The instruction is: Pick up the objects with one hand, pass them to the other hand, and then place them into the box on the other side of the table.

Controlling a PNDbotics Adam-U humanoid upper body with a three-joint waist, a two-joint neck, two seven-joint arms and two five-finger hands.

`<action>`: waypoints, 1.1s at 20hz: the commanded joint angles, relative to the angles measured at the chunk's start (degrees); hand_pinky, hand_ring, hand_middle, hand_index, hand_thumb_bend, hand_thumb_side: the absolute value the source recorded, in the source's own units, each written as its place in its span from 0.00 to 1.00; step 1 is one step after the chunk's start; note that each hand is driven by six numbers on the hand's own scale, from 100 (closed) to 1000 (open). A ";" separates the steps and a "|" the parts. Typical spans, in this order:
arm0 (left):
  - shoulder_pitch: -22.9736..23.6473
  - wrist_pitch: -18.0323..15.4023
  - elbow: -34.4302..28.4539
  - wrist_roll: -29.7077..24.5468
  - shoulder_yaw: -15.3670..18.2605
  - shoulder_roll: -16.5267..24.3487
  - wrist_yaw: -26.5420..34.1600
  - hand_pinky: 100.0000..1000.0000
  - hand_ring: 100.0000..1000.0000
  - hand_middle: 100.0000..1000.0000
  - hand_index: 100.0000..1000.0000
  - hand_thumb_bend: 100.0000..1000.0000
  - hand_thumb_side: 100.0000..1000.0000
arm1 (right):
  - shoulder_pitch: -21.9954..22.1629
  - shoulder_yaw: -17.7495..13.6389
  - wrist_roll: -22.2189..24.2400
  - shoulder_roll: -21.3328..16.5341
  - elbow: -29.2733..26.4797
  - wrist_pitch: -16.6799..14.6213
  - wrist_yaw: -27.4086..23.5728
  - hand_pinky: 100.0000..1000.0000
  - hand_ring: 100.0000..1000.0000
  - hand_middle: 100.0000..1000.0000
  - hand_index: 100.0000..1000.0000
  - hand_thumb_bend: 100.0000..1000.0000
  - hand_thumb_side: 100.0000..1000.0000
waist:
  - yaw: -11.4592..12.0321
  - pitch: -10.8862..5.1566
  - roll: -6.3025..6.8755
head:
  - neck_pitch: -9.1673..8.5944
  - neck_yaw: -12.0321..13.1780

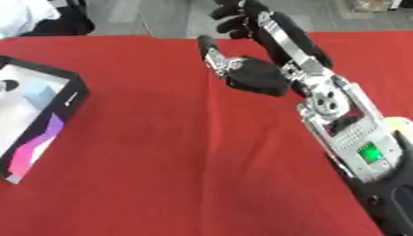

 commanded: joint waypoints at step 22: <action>7.35 -5.56 -21.49 27.15 9.16 -3.88 27.30 0.73 0.62 0.63 0.67 0.56 0.38 | 3.63 -8.15 9.91 -15.90 -7.54 3.62 -7.60 0.83 0.79 0.80 0.92 0.26 0.38 | -2.47 -2.18 0.09 | 1.81 -11.45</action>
